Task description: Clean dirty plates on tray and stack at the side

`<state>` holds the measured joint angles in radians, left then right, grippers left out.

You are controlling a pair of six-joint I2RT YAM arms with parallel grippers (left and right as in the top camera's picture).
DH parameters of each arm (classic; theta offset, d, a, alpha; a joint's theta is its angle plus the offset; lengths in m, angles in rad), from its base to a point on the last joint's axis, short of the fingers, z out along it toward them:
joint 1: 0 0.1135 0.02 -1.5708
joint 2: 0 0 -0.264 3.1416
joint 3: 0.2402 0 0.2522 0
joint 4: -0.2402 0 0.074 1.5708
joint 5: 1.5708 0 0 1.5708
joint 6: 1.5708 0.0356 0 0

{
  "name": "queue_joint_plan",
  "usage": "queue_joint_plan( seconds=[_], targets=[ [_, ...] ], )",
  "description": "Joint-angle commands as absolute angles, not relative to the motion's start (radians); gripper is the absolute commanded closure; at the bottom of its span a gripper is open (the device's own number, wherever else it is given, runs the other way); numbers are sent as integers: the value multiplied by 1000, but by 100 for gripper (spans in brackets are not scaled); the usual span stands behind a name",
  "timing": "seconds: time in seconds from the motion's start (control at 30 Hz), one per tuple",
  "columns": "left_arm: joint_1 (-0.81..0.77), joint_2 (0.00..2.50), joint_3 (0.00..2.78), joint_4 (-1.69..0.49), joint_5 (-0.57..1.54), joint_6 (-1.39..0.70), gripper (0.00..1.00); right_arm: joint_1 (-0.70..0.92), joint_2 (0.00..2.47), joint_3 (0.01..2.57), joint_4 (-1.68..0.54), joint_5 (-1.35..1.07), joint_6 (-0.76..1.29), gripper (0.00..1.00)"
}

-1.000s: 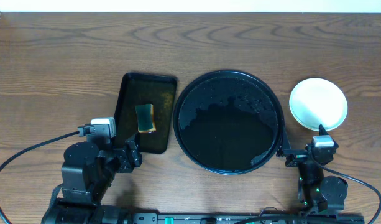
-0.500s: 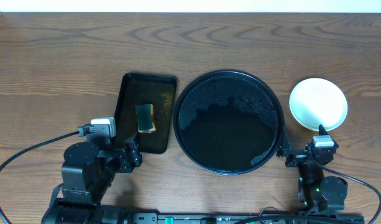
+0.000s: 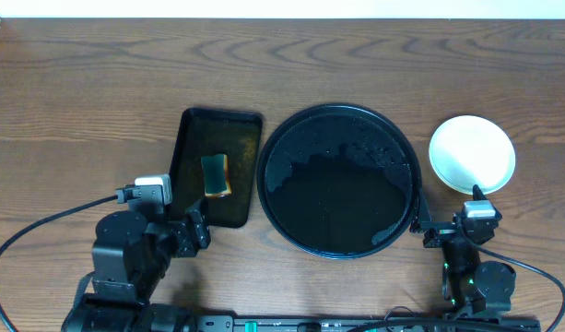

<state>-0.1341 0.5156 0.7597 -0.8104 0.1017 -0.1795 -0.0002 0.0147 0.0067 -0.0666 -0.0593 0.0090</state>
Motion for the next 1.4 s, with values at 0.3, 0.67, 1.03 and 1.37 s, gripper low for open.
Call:
queue_joint_plan(
  seconds=[0.3,0.67,1.03,1.37],
  targets=[
    [-14,329,579,-727,55,-174,18,12,6,6,-71,-59,-5,1],
    [-3,57,194,-297,58,-174,18,12,6,6,-71,-59,-5,1],
    [-3,1,4,63,49,-76,18,12,6,6,-71,-59,-5,1],
    [-3,5,4,-67,51,-75,18,12,6,6,-71,-59,-5,1]
  ],
)
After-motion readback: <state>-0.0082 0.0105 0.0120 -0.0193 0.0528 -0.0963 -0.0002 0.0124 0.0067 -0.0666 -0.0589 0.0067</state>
